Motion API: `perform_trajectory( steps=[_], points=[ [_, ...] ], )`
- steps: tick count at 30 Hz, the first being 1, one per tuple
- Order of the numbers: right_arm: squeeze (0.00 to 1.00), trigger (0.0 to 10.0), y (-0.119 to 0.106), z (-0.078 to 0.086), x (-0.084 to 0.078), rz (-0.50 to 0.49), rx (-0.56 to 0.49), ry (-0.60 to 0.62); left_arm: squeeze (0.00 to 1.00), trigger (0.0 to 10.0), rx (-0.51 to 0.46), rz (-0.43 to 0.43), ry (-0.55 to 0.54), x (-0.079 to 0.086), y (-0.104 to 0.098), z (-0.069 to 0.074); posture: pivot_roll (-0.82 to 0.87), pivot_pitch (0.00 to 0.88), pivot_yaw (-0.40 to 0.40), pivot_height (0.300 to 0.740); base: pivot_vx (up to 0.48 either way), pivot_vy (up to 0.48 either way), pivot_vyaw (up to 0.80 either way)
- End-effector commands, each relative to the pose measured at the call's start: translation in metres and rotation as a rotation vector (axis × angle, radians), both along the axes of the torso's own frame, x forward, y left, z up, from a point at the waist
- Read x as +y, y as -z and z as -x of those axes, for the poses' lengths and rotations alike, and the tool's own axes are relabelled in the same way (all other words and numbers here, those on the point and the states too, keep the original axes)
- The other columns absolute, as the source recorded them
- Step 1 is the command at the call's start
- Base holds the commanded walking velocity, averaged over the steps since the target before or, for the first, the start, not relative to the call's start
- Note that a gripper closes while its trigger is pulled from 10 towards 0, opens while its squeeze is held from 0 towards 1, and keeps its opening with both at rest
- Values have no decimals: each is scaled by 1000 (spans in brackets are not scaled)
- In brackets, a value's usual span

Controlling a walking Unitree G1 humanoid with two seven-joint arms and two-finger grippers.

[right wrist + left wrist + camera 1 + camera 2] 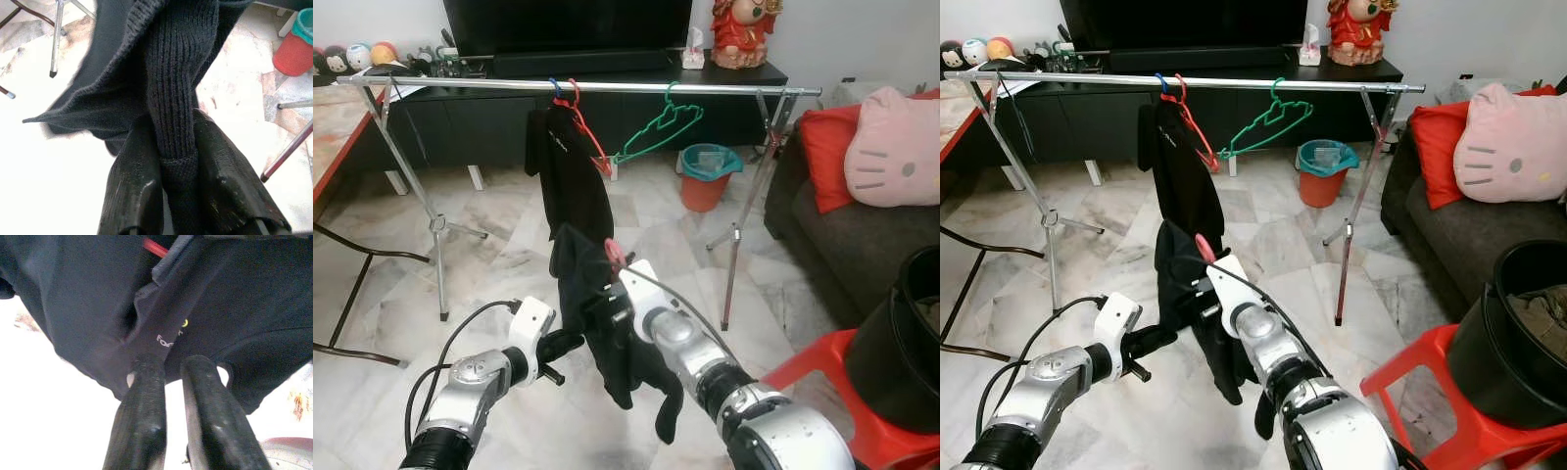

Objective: Hang hanger

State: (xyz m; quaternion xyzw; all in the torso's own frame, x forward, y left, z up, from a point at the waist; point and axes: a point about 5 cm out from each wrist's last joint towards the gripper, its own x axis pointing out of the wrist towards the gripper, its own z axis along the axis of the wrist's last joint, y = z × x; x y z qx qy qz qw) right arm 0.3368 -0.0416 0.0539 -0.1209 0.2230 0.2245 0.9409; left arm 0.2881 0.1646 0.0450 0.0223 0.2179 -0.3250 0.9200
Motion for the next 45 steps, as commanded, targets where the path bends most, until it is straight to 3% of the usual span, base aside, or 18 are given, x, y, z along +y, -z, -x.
perform_trajectory(
  steps=[1, 9, 17, 20, 21, 22, 27, 31, 36, 45],
  points=[
    [0, 0, -12, -6, 5, -30, -45, -10, 1000, 10000, 7, -26, 28, -1, 1, 3, 88, 0, -31, 740, 0, 0, 0],
    [0, 0, -12, -4, 5, -13, -81, -113, 1000, 10000, -43, -37, -10, 9, -9, -2, 91, 0, -34, 740, 0, 0, 0],
    [0, 0, -7, -6, -28, 69, -141, -165, 1000, 10000, -95, -69, -73, 32, -21, -4, 92, 0, -40, 740, 0, 0, 0],
    [0, 0, -7, -4, -32, 66, -151, -231, 1000, 10000, -119, -70, -105, 36, -24, -5, 90, 0, -40, 740, 0, 0, 0],
    [0, 0, -7, -3, -32, 66, -155, -250, 800, 10000, -130, -71, -117, 37, -26, -5, 90, 0, -40, 740, 0, 0, 0],
    [0, 0, -7, -3, -34, 67, -159, -279, 0, 10000, -145, -76, -131, 40, -28, -7, 92, 0, -41, 740, 0, 0, 0],
    [0, 0, -10, 0, -43, 82, -192, -408, 0, 10000, -202, -94, -171, 54, -42, -11, 96, 0, -42, 740, 0, 0, 0],
    [0, 0, -13, 3, -51, 61, -192, -499, 0, 10000, -228, -117, -143, 61, -51, -11, 96, 0, -42, 740, 0, 0, 0],
    [0, 0, -12, 8, -66, 87, -173, -611, 0, 10000, -267, -106, -39, 61, -71, -11, 95, 0, -44, 740, 0, 0, 0],
    [0, 0, -14, 16, -69, 62, -154, -763, 0, 10000, -255, -36, 213, 41, -89, -1, 97, 0, -48, 740, 0, 0, 0]
  ],
)
